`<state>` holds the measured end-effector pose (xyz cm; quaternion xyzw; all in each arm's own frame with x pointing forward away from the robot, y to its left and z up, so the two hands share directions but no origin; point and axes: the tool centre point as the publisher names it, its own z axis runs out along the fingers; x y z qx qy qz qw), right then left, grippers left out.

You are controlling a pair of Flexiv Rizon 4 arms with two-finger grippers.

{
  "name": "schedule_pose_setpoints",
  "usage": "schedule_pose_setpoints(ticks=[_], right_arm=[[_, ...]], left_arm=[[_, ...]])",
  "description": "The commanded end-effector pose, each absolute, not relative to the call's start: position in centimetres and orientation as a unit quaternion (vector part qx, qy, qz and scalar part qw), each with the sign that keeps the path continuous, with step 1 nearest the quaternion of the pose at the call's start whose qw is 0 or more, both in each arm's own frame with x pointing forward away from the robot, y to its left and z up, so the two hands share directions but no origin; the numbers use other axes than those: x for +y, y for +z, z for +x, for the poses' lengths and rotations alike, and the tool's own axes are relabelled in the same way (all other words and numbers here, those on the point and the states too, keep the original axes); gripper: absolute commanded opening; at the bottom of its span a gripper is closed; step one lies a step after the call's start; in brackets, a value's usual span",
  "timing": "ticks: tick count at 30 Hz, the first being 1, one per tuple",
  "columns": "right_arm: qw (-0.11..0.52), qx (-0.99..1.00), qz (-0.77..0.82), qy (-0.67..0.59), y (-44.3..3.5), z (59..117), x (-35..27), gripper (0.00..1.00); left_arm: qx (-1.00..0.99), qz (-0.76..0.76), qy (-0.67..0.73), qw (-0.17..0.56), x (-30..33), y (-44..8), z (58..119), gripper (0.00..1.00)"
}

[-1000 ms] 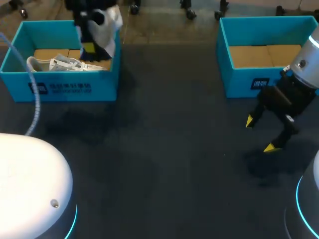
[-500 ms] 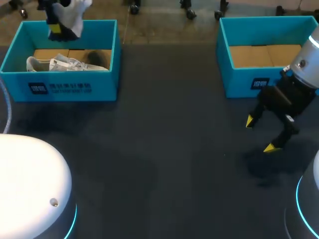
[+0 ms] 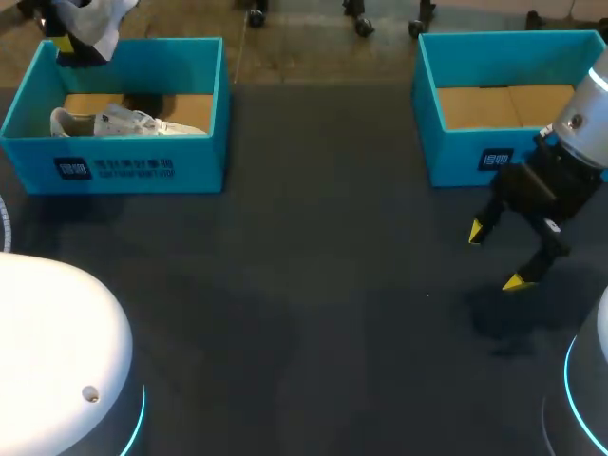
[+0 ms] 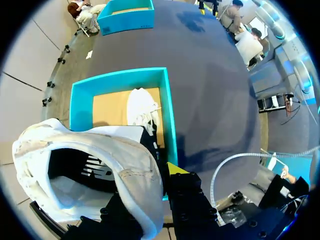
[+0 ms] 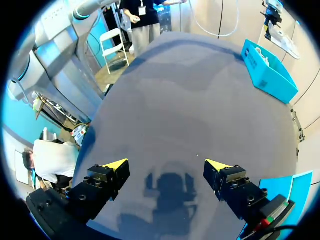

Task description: Take the shoe out of the shoebox, open the shoe tongue, remove and reinsert the insole, then place the shoe into the shoebox

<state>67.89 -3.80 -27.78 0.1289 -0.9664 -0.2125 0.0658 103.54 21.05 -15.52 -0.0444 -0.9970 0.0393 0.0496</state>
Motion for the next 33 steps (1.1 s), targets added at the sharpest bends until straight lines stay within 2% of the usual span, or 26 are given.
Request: schedule_pose_setpoints(ticks=[1,10,11,14,18,21,23,33], right_arm=[[0.066,-0.967,0.129,-0.211,-27.8,67.9,-3.7,1.00],[0.066,-0.967,0.129,-0.211,-27.8,67.9,-3.7,1.00],[0.066,-0.967,0.129,-0.211,-27.8,67.9,-3.7,1.00],[0.066,-0.967,0.129,-0.211,-27.8,67.9,-3.7,1.00],[0.066,-0.967,0.129,-0.211,-27.8,67.9,-3.7,1.00],[0.066,-0.967,0.129,-0.211,-27.8,67.9,-3.7,1.00],[0.066,-0.967,0.129,-0.211,-27.8,67.9,-3.7,1.00],[0.066,-0.967,0.129,-0.211,-27.8,67.9,-3.7,1.00]], left_arm=[[-0.995,-0.046,0.046,0.070,21.4,-15.4,104.5,0.00],[-0.995,-0.046,0.046,0.070,21.4,-15.4,104.5,0.00],[-0.998,-0.060,0.032,0.015,21.5,-15.7,104.9,0.00],[-0.995,-0.099,0.022,0.022,22.2,-16.5,106.1,0.00],[-0.976,-0.212,0.010,0.042,24.7,-17.4,108.7,0.00],[-0.919,-0.391,-0.004,0.057,26.8,-17.8,109.5,0.00],[-0.896,-0.440,-0.029,0.048,27.8,-18.2,110.1,0.00],[-0.896,-0.440,-0.029,0.048,27.8,-18.2,110.1,0.00]])
